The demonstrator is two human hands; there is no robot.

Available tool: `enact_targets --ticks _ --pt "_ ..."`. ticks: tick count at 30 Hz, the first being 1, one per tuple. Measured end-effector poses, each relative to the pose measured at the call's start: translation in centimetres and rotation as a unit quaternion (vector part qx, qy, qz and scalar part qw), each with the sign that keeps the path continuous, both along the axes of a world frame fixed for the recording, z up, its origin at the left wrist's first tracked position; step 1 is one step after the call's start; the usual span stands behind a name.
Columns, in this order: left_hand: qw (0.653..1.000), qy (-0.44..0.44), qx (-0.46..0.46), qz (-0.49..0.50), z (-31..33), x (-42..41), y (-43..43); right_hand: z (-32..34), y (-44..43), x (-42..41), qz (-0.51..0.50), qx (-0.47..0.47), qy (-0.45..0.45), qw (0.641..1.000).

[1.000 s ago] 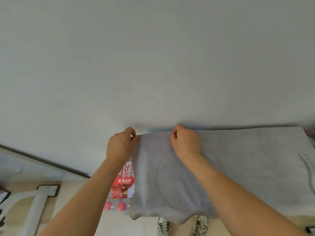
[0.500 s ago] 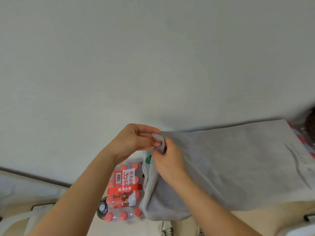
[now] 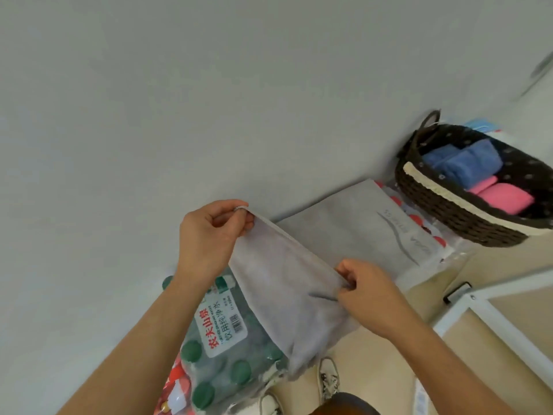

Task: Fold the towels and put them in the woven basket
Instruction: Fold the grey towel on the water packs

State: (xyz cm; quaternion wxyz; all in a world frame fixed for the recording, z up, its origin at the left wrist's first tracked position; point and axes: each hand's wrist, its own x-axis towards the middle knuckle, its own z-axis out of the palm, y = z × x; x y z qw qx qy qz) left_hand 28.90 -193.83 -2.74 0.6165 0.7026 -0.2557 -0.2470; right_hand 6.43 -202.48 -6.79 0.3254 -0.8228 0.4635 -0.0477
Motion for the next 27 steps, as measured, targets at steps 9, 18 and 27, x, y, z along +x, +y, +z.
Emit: enact_targets --ticks 9,18,27 --pt "0.999 -0.019 0.005 -0.036 -1.2 -5.3 -8.7 -1.2 -6.2 -9.2 -0.053 -0.013 0.174 0.983" --pt "0.947 -0.214 0.177 -0.159 -5.7 -9.0 -18.4 -2.4 -15.2 -10.0 -0.052 0.022 0.132 0.99" --pt "0.922 -0.269 0.23 -0.158 -7.6 -9.7 -17.5 -6.0 -25.4 1.3 -0.048 -0.043 -0.009 0.998"
